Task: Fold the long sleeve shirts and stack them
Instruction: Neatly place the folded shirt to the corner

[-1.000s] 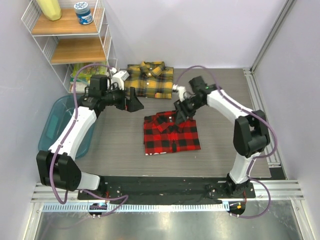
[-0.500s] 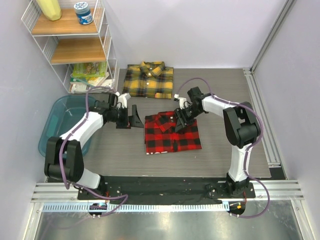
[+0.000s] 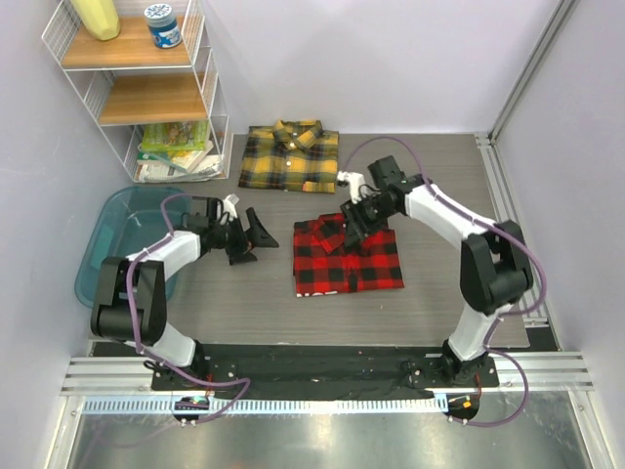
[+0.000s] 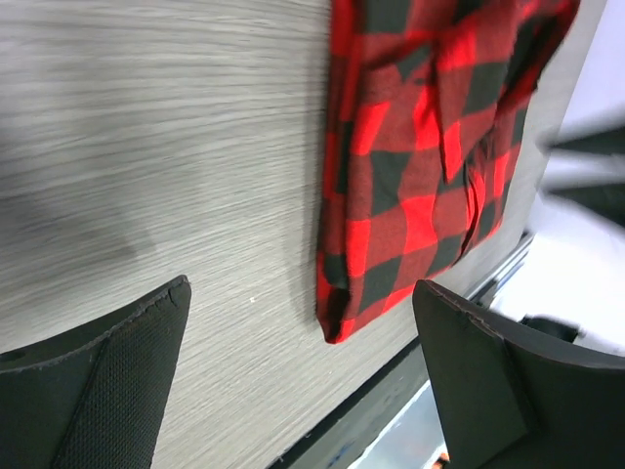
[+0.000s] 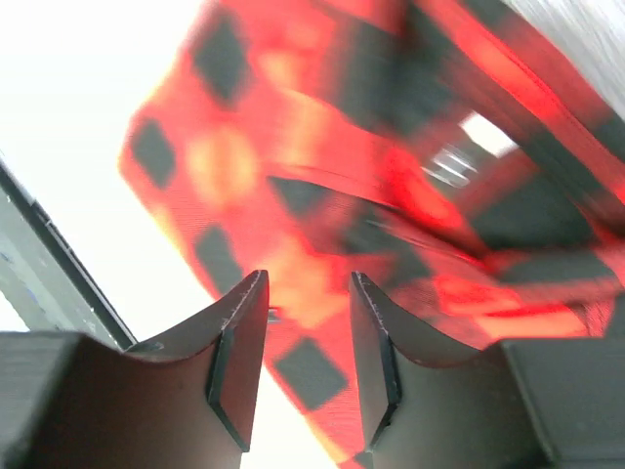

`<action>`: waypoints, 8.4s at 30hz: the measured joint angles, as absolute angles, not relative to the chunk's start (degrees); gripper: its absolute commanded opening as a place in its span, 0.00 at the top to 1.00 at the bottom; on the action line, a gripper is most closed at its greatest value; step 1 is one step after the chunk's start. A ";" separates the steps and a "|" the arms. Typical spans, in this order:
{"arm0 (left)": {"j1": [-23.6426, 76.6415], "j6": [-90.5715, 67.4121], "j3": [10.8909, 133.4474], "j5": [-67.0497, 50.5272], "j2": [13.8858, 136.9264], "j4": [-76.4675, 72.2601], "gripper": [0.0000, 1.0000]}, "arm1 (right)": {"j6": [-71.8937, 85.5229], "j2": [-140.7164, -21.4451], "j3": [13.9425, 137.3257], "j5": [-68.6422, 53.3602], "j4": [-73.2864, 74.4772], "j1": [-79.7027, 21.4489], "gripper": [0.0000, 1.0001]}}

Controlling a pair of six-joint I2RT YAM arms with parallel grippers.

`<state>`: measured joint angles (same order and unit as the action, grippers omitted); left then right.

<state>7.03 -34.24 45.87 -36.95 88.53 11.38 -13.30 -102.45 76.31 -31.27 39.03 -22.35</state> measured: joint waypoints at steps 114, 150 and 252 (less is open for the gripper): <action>29.32 -18.83 137.08 -3.09 141.03 21.06 1.00 | -11.86 -80.99 60.01 -22.63 38.52 -2.02 0.00; 29.56 -13.58 135.66 -1.50 131.28 21.71 1.00 | -9.72 -78.94 59.72 -23.92 37.32 -2.02 0.00; 2.46 11.99 106.96 -27.09 119.92 30.57 0.16 | 39.05 -134.08 93.93 -43.86 -15.00 -10.76 0.28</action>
